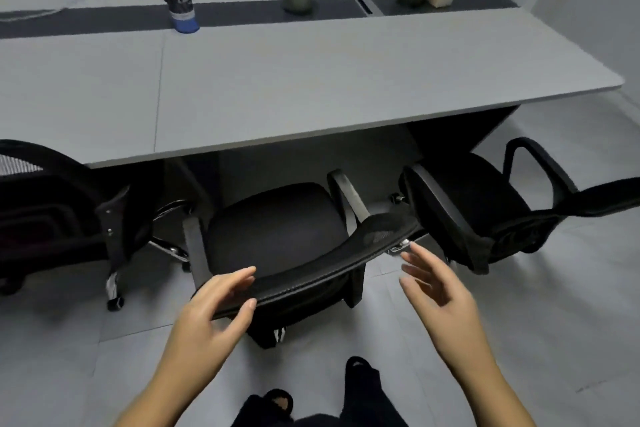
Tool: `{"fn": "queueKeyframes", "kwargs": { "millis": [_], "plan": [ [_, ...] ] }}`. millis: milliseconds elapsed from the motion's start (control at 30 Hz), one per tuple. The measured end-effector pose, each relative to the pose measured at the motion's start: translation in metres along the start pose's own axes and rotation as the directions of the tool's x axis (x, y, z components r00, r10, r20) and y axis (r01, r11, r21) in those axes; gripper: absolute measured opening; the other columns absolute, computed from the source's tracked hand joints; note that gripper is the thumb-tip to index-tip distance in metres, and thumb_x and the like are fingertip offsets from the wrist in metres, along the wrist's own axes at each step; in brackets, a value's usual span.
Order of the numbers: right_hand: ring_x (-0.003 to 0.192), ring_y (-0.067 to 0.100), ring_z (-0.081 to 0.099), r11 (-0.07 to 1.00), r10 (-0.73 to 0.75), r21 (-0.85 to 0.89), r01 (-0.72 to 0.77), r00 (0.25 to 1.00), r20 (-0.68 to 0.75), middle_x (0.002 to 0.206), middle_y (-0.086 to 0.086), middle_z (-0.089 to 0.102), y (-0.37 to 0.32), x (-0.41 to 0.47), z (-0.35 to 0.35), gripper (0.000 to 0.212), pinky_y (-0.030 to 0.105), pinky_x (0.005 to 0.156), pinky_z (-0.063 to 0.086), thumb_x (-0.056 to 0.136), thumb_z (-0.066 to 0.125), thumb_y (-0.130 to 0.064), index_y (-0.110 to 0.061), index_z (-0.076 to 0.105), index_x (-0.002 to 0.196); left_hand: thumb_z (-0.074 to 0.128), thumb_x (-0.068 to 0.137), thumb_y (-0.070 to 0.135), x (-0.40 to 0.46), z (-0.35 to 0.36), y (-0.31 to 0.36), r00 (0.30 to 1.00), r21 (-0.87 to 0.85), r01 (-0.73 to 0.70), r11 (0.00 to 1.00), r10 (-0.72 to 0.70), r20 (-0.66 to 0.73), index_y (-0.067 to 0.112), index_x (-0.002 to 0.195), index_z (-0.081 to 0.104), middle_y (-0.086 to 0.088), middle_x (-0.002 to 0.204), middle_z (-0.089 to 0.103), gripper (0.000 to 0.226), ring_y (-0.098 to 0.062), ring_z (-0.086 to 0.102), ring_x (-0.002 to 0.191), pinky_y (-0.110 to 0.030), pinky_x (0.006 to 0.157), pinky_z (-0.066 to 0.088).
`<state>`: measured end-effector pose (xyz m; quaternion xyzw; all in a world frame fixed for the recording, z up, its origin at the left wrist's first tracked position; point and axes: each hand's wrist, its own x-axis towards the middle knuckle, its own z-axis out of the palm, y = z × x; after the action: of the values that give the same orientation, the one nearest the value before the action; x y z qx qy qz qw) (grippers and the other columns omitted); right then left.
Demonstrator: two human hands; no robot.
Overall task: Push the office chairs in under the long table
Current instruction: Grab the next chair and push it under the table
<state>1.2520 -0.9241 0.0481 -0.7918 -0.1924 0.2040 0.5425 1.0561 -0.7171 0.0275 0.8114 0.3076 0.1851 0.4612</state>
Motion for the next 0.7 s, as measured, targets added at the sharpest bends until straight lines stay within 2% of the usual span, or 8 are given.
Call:
{"fn": "queueKeyframes", "kwargs": {
  "millis": [100,200,267,333,400,500,567,700],
  "plan": [
    [0.113,-0.008,0.048,0.955,-0.068,-0.256,0.147,0.954,0.291,0.12,-0.028,0.055,0.008,0.057,-0.016,0.049,0.013,0.093,0.036,0.083,0.064,-0.025,-0.043,0.046,0.125,0.047,0.075,0.052,0.007,0.03,-0.001,1.0,0.284,0.027,0.958,-0.028,-0.002,0.043,0.12,0.052,0.031,0.108,0.058,0.046,0.008,0.047,0.109,-0.013,0.083,0.041],
    [0.12,-0.006,0.038,0.743,-0.037,-0.506,0.438,0.782,0.622,0.127,-0.026,0.04,0.025,0.11,-0.02,0.059,0.016,0.103,0.029,0.084,0.061,-0.038,-0.035,0.034,0.137,0.042,0.075,0.053,0.017,0.055,-0.009,0.999,0.492,0.015,0.87,-0.037,0.036,0.029,0.121,0.056,0.02,0.107,0.058,0.054,0.003,0.047,0.103,-0.017,0.076,0.044],
    [0.127,0.005,0.039,0.57,0.004,-0.536,0.623,0.65,0.76,0.132,-0.018,0.045,0.041,0.14,-0.014,0.06,0.029,0.113,0.024,0.084,0.059,-0.042,-0.03,0.035,0.137,0.051,0.071,0.051,0.024,0.066,-0.018,0.994,0.632,-0.037,0.774,-0.037,0.103,0.027,0.115,0.061,0.015,0.1,0.067,0.051,-0.004,0.061,0.093,-0.022,0.072,0.052],
    [0.123,0.015,0.049,0.442,-0.017,-0.51,0.738,0.575,0.818,0.131,-0.008,0.056,0.055,0.162,-0.004,0.052,0.037,0.109,0.033,0.082,0.06,-0.037,-0.026,0.046,0.131,0.076,0.057,0.042,0.034,0.073,-0.028,0.988,0.734,-0.057,0.677,-0.065,0.137,0.029,0.102,0.067,0.014,0.088,0.071,0.047,-0.008,0.069,0.077,-0.021,0.063,0.055],
    [0.114,0.022,0.057,0.402,-0.031,-0.513,0.759,0.571,0.821,0.124,-0.002,0.063,0.061,0.176,0.006,0.043,0.037,0.097,0.044,0.081,0.058,-0.022,-0.024,0.055,0.124,0.088,0.042,0.025,0.046,0.075,-0.034,0.978,0.782,-0.017,0.623,-0.152,0.142,0.032,0.093,0.071,0.015,0.081,0.073,0.054,-0.009,0.069,0.069,-0.02,0.05,0.053],
    [0.107,0.023,0.061,0.386,-0.044,-0.552,0.739,0.613,0.789,0.119,-0.002,0.066,0.068,0.186,0.009,0.046,0.034,0.084,0.048,0.081,0.053,-0.008,-0.028,0.058,0.121,0.083,0.047,0.007,0.058,0.077,-0.044,0.974,0.81,-0.011,0.586,-0.177,0.141,0.033,0.096,0.071,0.013,0.085,0.074,0.057,-0.014,0.07,0.072,-0.023,0.044,0.053],
    [0.106,0.023,0.061,0.371,-0.04,-0.573,0.731,0.629,0.777,0.117,-0.003,0.067,0.074,0.19,0.008,0.047,0.032,0.082,0.047,0.082,0.051,-0.006,-0.031,0.057,0.122,0.076,0.056,0.003,0.065,0.077,-0.046,0.973,0.798,-0.017,0.603,-0.172,0.151,0.033,0.103,0.07,0.011,0.094,0.075,0.055,-0.015,0.07,0.079,-0.026,0.051,0.056],
    [0.108,0.02,0.059,0.352,-0.013,-0.609,0.71,0.655,0.756,0.118,-0.005,0.066,0.071,0.197,0.012,0.05,0.029,0.081,0.045,0.083,0.048,-0.006,-0.033,0.054,0.124,0.055,0.079,0.004,0.088,0.073,-0.047,0.969,0.765,-0.003,0.644,-0.188,0.162,0.034,0.122,0.058,0.01,0.124,0.063,0.052,-0.015,0.06,0.111,-0.031,0.081,0.052]
  ]
}}
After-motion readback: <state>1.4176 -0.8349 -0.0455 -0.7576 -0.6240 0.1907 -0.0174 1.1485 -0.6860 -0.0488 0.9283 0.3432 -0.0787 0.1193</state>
